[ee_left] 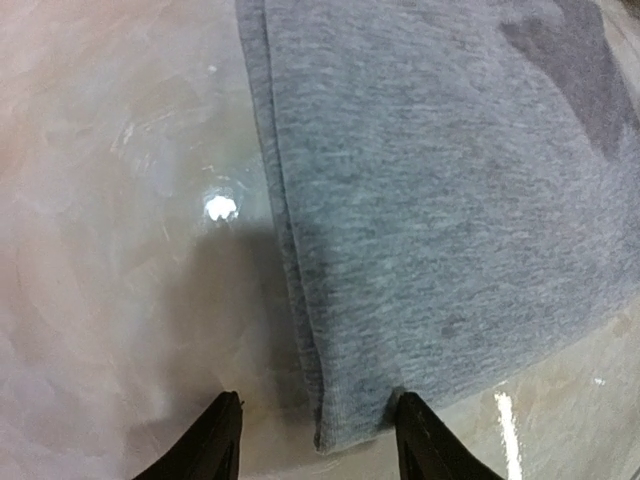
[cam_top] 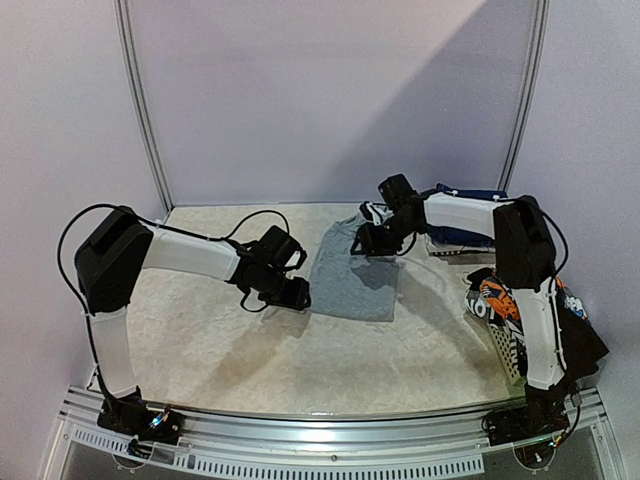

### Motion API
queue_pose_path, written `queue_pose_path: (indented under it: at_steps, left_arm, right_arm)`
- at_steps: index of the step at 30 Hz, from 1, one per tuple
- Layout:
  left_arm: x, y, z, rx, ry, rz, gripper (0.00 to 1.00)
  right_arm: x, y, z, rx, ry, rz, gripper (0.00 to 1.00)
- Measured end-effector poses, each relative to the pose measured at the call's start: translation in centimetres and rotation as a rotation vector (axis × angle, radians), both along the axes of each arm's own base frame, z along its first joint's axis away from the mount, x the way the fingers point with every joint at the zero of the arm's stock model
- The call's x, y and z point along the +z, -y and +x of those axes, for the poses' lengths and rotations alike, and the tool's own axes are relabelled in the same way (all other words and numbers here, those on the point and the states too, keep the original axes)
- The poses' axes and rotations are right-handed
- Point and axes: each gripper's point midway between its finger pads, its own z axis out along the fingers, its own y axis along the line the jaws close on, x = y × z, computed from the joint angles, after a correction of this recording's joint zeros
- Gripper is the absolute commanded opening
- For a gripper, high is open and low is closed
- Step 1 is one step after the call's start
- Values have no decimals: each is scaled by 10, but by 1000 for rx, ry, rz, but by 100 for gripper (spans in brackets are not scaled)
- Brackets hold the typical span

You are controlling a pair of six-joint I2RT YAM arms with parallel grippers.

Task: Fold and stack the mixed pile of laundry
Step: Smooth out the 2/3-rectangle-folded tank top at the center of the board.

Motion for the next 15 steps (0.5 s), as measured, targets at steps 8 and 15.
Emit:
queue_pose_path:
  at_steps: [8, 15]
  left_arm:
    - [1, -2, -1, 3, 9, 9, 46]
    - [0, -2, -2, 0, 7, 5, 39]
  right_arm:
    - [38, 45, -79, -92, 10, -28, 56]
    - [10, 63, -140, -121, -97, -20, 40]
